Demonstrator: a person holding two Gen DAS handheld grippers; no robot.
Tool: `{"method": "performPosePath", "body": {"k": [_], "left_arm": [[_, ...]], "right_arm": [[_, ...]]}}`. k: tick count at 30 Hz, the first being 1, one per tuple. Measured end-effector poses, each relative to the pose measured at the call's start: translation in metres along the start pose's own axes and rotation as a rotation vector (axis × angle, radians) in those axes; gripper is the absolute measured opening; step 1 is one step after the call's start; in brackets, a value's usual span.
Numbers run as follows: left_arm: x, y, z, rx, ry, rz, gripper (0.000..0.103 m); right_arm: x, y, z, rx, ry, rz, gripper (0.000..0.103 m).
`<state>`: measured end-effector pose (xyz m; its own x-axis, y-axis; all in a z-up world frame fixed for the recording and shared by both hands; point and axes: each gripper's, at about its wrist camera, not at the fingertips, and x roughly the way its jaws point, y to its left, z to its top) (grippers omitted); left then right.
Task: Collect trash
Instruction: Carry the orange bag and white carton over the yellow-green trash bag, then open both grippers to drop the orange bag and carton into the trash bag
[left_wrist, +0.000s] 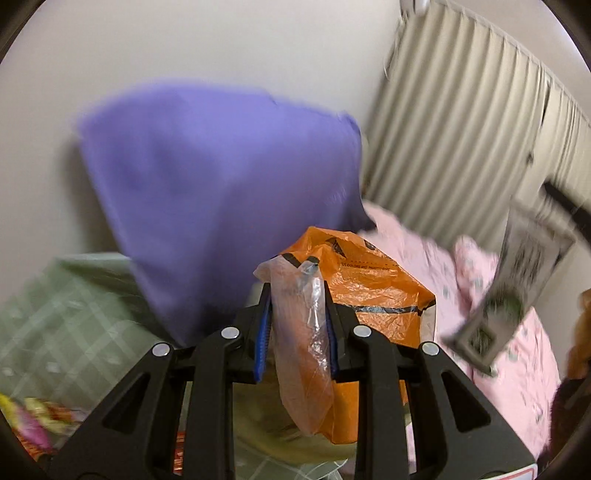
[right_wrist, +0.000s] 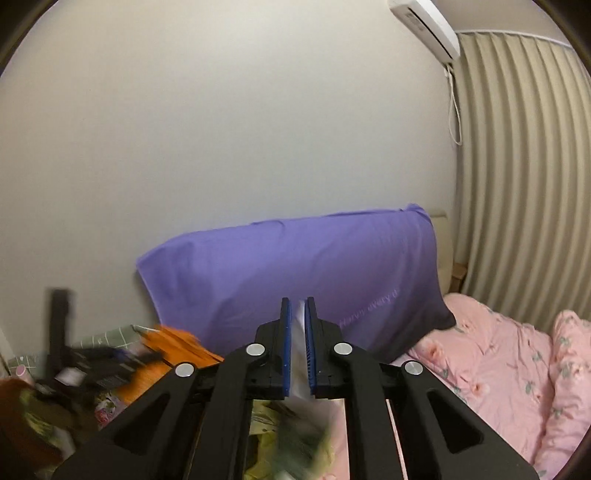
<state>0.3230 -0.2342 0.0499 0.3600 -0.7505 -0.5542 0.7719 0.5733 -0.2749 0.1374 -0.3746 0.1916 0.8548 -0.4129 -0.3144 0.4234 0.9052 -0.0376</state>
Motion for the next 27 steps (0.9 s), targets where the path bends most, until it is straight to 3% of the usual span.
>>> {"method": "performPosePath", "body": {"k": [3,11,14,22,27], "left_arm": [[0.045,-0.007,-0.012,0.006,0.089,0.027,0.023],[0.083,0.008,-0.02,-0.009,0.165,0.034,0.023],[0.088,0.003,-0.023,0.016,0.184,0.023,0.023],[0.1,-0.03,-0.036,0.213,0.246,0.042,0.023],[0.102,-0.035,-0.043,0.204,0.281,0.014,0.023]], "right_arm": [[0.02,-0.006,-0.006,-0.002,0.037,0.012,0.008],[0.058,-0.006,-0.022,0.007,0.118,0.053,0.007],[0.063,-0.011,-0.035,0.017,0.145,0.055,0.007],[0.059,-0.039,-0.058,0.088,0.184,0.012,0.007],[0.053,-0.054,-0.076,0.127,0.214,-0.008,0.007]]}}
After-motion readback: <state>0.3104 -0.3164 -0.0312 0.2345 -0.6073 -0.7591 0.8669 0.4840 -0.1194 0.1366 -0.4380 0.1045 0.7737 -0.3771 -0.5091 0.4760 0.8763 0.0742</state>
